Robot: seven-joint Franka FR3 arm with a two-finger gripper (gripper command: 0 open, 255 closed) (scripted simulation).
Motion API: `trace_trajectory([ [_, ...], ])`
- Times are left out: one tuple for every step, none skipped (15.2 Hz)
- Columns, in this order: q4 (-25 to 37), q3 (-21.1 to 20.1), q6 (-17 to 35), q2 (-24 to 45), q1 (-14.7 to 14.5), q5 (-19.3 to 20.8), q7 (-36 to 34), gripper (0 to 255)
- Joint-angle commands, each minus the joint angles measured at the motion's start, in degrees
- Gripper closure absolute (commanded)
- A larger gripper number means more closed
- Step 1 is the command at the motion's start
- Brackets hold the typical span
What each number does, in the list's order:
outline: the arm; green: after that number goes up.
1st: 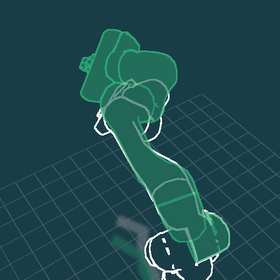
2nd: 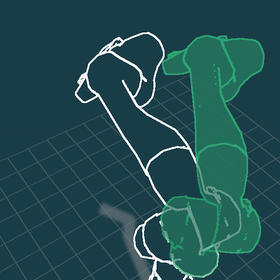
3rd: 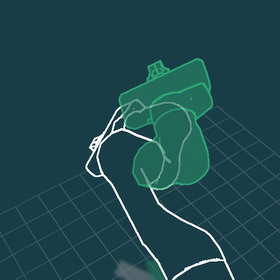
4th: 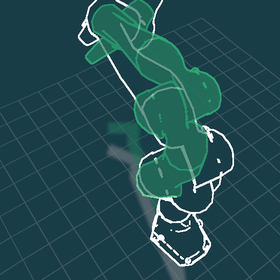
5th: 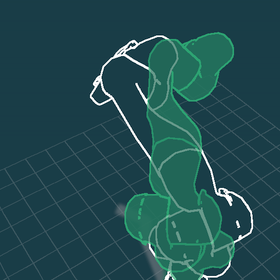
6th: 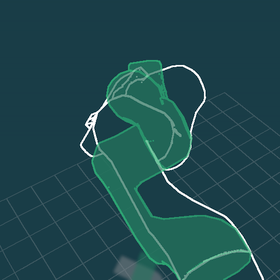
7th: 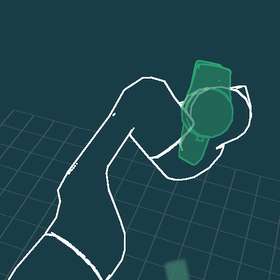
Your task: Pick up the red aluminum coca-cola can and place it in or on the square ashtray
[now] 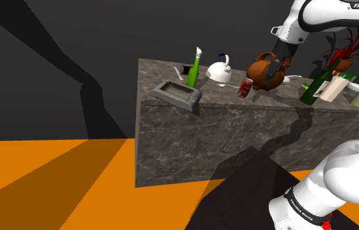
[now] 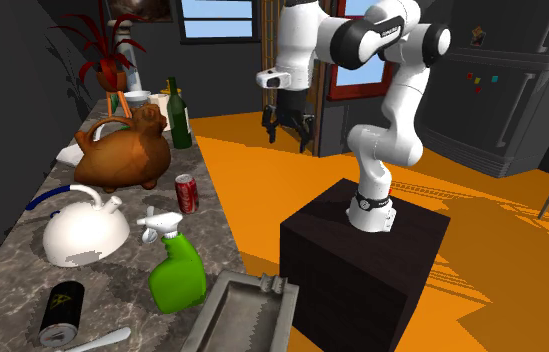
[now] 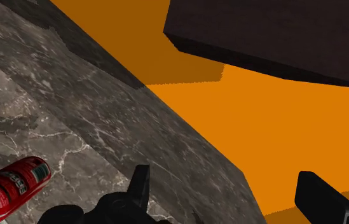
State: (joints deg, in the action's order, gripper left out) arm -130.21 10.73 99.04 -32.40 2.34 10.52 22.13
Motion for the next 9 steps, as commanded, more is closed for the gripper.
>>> trace_trajectory([
  [1.5, 2.3, 2.2, 3.5, 0.2, 0.2, 2.6, 0],
  [2.5, 3.4, 3.2, 5.2, 0.4, 0.2, 3.9, 0],
  [3.5, 4.5, 4.1, 7.1, 0.4, 0.0, 5.3, 0],
  [4.6, 5.6, 4.9, 8.9, 0.5, -0.2, 6.6, 0],
  [5.8, 6.6, 5.7, 10.9, 0.5, -0.5, 8.0, 0],
  [7.1, 7.7, 6.5, 12.8, 0.6, -1.0, 9.4, 0],
  [8.4, 8.7, 7.2, 14.9, 0.7, -1.5, 10.9, 0],
  [9.8, 9.7, 7.8, 16.9, 0.7, -2.1, 12.4, 0],
  [11.3, 10.6, 8.4, 19.1, 0.8, -2.9, 13.9, 0],
])
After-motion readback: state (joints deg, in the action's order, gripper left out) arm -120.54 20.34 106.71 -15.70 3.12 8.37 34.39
